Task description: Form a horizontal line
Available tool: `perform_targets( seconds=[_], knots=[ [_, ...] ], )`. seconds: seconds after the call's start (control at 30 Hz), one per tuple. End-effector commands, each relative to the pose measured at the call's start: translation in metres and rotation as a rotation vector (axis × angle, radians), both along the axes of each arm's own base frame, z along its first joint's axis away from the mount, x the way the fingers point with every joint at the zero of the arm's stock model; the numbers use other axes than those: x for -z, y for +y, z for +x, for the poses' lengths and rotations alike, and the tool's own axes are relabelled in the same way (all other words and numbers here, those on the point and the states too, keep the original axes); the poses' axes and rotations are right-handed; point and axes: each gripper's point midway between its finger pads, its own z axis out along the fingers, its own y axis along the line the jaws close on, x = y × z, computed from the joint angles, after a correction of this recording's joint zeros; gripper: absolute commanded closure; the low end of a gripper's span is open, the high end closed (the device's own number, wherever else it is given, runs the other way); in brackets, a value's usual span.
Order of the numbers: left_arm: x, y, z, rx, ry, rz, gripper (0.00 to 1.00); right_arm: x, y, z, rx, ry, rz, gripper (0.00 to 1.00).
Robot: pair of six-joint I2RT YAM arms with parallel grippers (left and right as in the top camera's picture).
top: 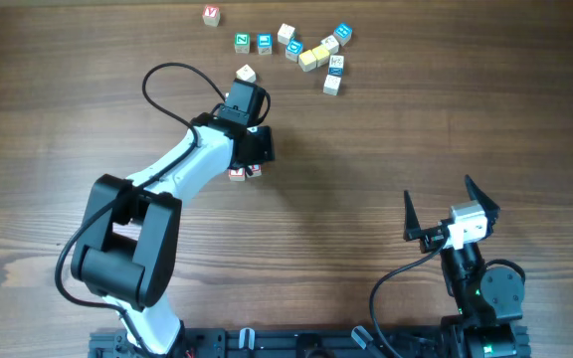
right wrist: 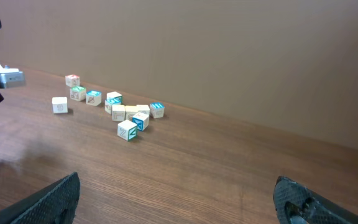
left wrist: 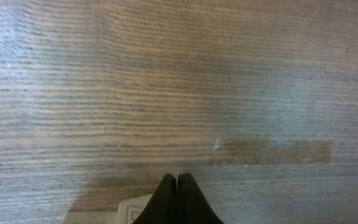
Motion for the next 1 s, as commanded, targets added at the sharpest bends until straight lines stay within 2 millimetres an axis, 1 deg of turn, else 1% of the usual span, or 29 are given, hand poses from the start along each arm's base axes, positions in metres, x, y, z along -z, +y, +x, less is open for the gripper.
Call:
perform_targets(
  seconds=[0.0, 0.2, 0.37, 0.47, 0.5, 0.57, 0.6, 0.67, 0.7, 0.73, 0.77, 0.83, 0.87, 0.93, 0.97],
  knots=[
    [0.003, -0.011, -0.007, 0.027, 0.021, -0.005, 0.96, -0.001, -0.004, 0.000, 0.019, -0.008, -0.001, 0.00],
    [0.004, -0.009, -0.010, 0.025, 0.034, 0.001, 0.96, -0.001, -0.004, 0.000, 0.019, -0.008, -0.001, 0.00],
    [0.000, -0.004, 0.005, 0.000, -0.033, 0.035, 0.96, -0.001, -0.004, 0.000, 0.019, -0.008, -0.001, 0.00],
    [-0.005, 0.003, 0.013, -0.025, -0.068, 0.071, 0.96, -0.001, -0.004, 0.000, 0.019, -0.008, -0.002, 0.00],
    [-0.008, 0.006, 0.017, -0.034, -0.081, 0.079, 0.96, -0.001, -0.004, 0.000, 0.019, -0.008, -0.001, 0.00],
    [-0.021, 0.010, 0.025, -0.056, -0.107, 0.067, 0.96, -0.001, -0.004, 0.000, 0.019, -0.008, -0.002, 0.00],
    [-0.032, 0.017, 0.030, -0.089, -0.116, 0.058, 0.96, -0.001, -0.004, 0.000, 0.019, -0.008, -0.001, 0.00],
    [-0.050, 0.031, 0.034, -0.132, -0.131, 0.048, 0.96, -0.001, -0.004, 0.000, 0.019, -0.008, -0.001, 0.00],
    [-0.058, 0.042, 0.033, -0.155, -0.130, 0.048, 0.96, -0.001, -0.004, 0.000, 0.019, -0.008, -0.002, 0.00],
    [-0.062, 0.047, 0.028, -0.163, -0.113, 0.040, 0.96, -0.001, -0.004, 0.000, 0.019, -0.008, -0.002, 0.00],
    [-0.061, 0.050, 0.018, -0.163, -0.067, 0.021, 0.96, -0.001, -0.004, 0.000, 0.019, -0.008, -0.002, 0.00],
    [-0.053, 0.056, -0.012, -0.162, 0.072, 0.008, 0.96, -0.001, -0.004, 0.000, 0.019, -0.008, -0.002, 0.00],
    [-0.048, 0.058, -0.023, -0.161, 0.124, 0.016, 0.96, -0.001, -0.004, 0.000, 0.019, -0.008, -0.002, 0.00],
    [-0.041, 0.064, -0.054, -0.158, 0.249, 0.060, 0.96, -0.001, -0.004, 0.000, 0.019, -0.008, -0.001, 0.00],
    [-0.039, 0.066, -0.067, -0.152, 0.294, 0.077, 0.96, -0.001, -0.004, 0.000, 0.019, -0.008, -0.001, 0.00]
  ],
)
